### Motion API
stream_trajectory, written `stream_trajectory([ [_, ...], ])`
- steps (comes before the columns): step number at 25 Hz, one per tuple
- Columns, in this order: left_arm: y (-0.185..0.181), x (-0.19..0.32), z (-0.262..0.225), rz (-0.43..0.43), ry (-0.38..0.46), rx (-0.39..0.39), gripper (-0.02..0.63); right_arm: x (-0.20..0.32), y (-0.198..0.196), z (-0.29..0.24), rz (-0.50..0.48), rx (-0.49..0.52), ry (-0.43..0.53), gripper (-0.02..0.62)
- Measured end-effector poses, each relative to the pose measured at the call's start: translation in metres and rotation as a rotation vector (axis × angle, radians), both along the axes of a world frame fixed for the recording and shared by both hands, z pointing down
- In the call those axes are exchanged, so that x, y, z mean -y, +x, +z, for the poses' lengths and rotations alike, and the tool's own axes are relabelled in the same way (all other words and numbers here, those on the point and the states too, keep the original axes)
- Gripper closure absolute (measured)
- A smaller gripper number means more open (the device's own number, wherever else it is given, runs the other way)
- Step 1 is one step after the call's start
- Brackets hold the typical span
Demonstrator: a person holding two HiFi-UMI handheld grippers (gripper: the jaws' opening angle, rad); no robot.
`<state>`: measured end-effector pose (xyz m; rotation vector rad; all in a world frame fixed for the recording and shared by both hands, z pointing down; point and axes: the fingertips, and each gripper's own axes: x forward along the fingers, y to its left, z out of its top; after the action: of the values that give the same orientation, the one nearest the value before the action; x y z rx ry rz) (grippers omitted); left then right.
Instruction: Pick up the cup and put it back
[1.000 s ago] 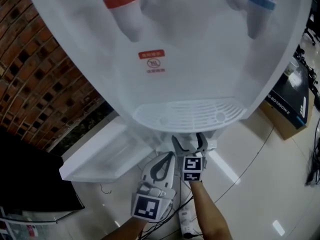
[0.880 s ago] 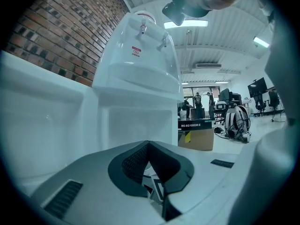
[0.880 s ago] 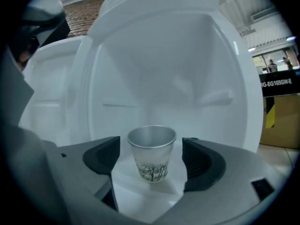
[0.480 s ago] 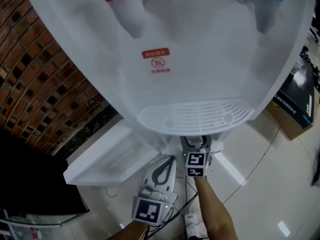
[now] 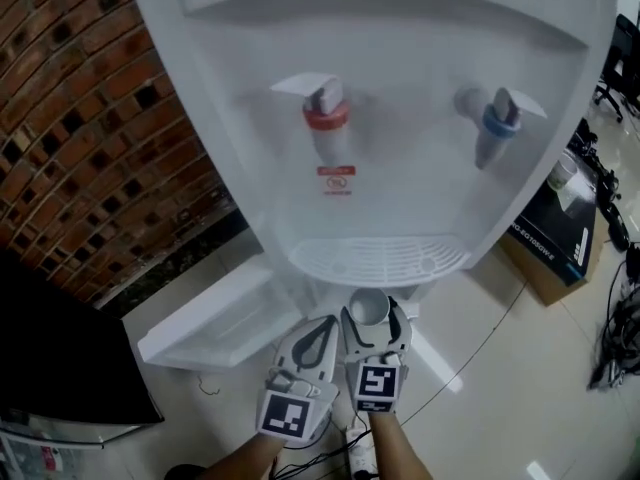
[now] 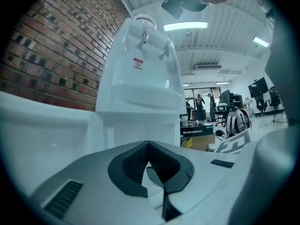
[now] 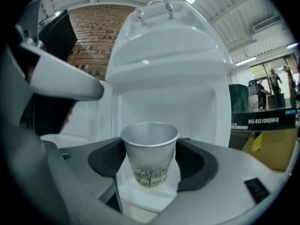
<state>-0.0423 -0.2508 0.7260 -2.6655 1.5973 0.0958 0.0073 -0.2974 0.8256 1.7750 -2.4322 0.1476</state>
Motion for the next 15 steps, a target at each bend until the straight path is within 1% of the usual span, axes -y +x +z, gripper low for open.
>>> stream_trajectory([
  [2, -0.002, -0.002, -0.011, 0.003, 0.017, -0.006, 0.612, -0.016, 0.002, -0.024, -0.007, -0.026, 0.007, 0.256],
  [5, -0.009, -0.005, -0.027, -0.001, 0.031, -0.018, 0.612, -0.038, 0.007, -0.061, -0.002, -0.010, 0.003, 0.256],
  [7, -0.011, -0.009, -0.041, 0.001, 0.049, -0.023, 0.612, -0.051, 0.007, -0.084, -0.005, -0.018, 0.008, 0.256],
  [11, -0.002, -0.022, -0.065, 0.030, 0.090, -0.027, 0.612, -0.069, 0.013, -0.122, -0.004, -0.029, 0.002, 0.256],
  [15, 0.006, -0.029, -0.085, 0.047, 0.111, -0.026, 0.612, -0.073, 0.013, -0.154, -0.018, -0.069, 0.035, 0.256],
])
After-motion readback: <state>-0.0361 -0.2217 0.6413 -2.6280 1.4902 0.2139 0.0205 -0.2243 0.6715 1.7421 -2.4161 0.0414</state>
